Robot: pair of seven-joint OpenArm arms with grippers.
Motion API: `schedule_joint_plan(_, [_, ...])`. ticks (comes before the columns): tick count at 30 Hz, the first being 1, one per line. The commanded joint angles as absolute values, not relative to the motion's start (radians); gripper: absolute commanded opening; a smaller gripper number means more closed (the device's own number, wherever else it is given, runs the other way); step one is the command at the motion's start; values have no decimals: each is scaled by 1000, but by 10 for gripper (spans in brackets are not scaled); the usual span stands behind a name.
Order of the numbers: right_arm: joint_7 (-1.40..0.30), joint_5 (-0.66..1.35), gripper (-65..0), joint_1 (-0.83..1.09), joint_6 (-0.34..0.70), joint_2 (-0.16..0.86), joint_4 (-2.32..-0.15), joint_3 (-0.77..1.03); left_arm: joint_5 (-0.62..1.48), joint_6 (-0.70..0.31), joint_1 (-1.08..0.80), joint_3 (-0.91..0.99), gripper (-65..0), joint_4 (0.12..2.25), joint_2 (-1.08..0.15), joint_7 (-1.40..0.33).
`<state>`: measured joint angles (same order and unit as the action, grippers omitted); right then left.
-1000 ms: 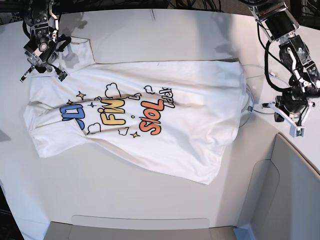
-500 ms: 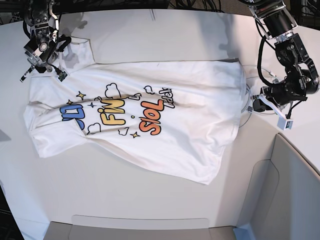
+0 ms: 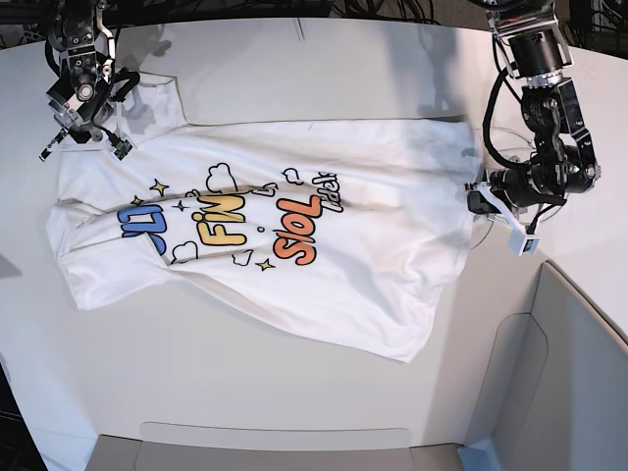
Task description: Layout the t-shirt on the table in an organized manner, then fold the t-shirt properly
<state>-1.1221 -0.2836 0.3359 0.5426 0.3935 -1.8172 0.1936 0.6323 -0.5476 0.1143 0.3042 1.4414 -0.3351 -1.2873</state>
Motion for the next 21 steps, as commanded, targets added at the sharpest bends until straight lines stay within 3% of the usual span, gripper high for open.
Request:
schedule_joint_plan(1, [-1115,-246,-650,343,559,401,-1819,193,619,-549,133,311,-650,1458,-351,-1274])
schedule_joint_plan(8, [-1115,-246,-650,338,559,403,-1819,193,456,-549,124,302,-650,1415,-343,-1188])
schedule_joint_plan(18, [-1115,-246,-650,343,559,401,-1819,193,414,-545,120,309,-650,1303,-352,-1099])
schedule_joint_plan(21, [-1115,-249,-650,343,559,401,-1819,193,351,-472,93,311,-650,1303,-394,-1067])
